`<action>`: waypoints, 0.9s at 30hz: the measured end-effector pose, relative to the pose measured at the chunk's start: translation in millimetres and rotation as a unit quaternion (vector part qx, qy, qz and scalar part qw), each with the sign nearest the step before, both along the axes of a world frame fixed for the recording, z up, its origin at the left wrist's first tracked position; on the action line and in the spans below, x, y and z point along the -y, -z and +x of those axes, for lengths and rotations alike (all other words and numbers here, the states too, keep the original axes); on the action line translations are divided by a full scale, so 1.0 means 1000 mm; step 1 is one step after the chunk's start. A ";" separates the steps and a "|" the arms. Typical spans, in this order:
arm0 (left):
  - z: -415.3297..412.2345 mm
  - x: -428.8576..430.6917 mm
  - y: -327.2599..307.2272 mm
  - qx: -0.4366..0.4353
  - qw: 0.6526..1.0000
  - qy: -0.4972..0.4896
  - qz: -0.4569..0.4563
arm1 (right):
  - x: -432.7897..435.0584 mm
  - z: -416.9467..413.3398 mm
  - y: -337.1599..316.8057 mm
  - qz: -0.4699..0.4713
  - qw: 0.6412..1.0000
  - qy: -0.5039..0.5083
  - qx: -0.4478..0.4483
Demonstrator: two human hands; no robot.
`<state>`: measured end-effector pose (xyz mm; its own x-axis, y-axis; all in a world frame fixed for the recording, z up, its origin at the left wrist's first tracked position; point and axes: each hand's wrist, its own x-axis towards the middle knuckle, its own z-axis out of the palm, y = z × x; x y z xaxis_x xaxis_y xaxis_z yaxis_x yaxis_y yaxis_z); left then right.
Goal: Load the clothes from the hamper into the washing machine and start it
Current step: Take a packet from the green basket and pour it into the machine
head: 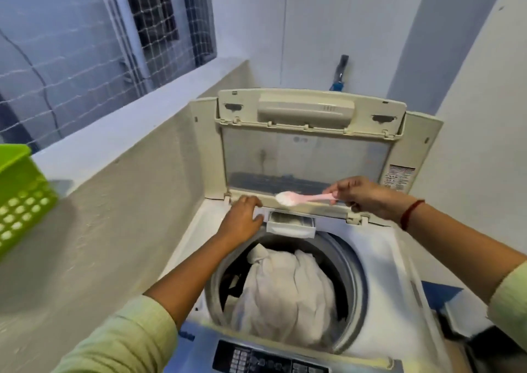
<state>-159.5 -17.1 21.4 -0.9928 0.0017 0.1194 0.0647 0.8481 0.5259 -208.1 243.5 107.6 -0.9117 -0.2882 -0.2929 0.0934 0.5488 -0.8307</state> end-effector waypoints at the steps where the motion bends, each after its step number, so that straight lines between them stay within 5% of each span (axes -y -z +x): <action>1: -0.005 -0.003 0.010 0.027 1.000 0.009 -0.002 | -0.002 -0.003 0.013 0.003 1.000 0.001 0.010; 12: -0.026 -0.013 0.085 0.137 0.990 0.045 0.006 | 0.010 -0.020 0.105 -0.013 0.997 0.074 0.017; 17: -0.038 -0.023 0.093 0.110 0.993 0.051 0.009 | 0.006 -0.020 0.112 0.011 0.998 0.066 -0.013; 21: -0.041 -0.030 0.093 0.047 0.998 0.010 -0.040 | 0.001 -0.015 0.108 -0.047 0.994 0.088 0.050; 27: -0.047 -0.038 0.096 0.086 0.996 0.035 -0.011 | -0.007 -0.013 0.111 -0.023 0.994 0.101 0.022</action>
